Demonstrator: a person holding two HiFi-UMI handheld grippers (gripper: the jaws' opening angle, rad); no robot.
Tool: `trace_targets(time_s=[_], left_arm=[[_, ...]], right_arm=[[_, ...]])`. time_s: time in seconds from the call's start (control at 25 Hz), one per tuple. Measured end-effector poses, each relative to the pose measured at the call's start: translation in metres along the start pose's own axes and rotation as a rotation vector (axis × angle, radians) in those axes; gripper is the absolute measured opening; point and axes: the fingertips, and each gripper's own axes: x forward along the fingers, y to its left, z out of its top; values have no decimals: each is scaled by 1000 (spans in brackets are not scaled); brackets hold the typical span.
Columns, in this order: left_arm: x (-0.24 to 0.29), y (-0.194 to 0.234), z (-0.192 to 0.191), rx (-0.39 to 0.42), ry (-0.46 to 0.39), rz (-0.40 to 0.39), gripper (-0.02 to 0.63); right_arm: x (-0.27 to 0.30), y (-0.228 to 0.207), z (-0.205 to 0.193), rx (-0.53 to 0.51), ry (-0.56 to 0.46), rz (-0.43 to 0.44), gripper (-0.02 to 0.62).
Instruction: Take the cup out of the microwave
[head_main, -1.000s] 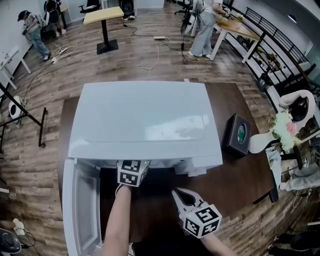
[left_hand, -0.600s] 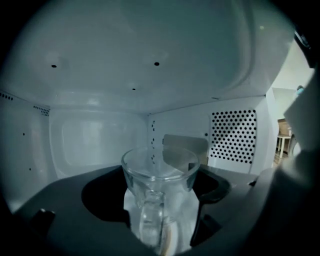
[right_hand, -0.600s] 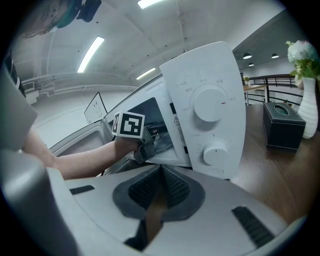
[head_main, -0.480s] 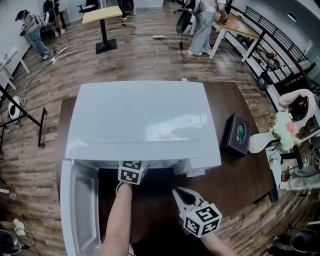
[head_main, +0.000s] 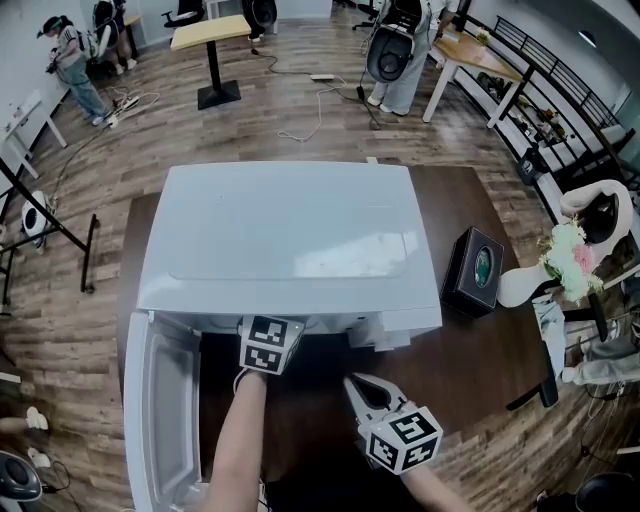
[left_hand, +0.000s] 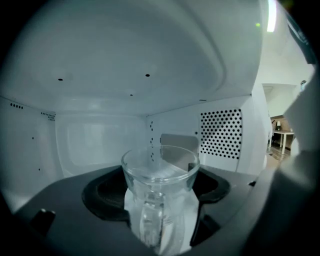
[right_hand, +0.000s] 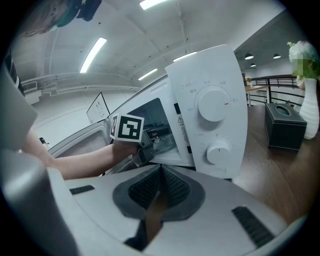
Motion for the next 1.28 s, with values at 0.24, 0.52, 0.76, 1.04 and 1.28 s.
trace_targets(time_s=[0.24, 0.52, 0.76, 1.04, 1.28], left_arm=[[-9, -7, -1, -17, -2, 20, 383], [-23, -12, 2, -29, -9, 47, 383], [-39, -13, 3, -29, -23, 80, 383], [-67, -19, 9, -46, -37, 94, 383], [-92, -19, 9, -41, -36, 105, 382]], right_arm=[[-4, 2, -2, -2, -8, 13, -5], [-11, 2, -6, 0, -19, 19, -5], [-15, 7, -10, -6, -29, 30, -5], [-20, 15, -9, -13, -40, 38, -5], [-19, 18, -10, -5, -55, 23, -5]])
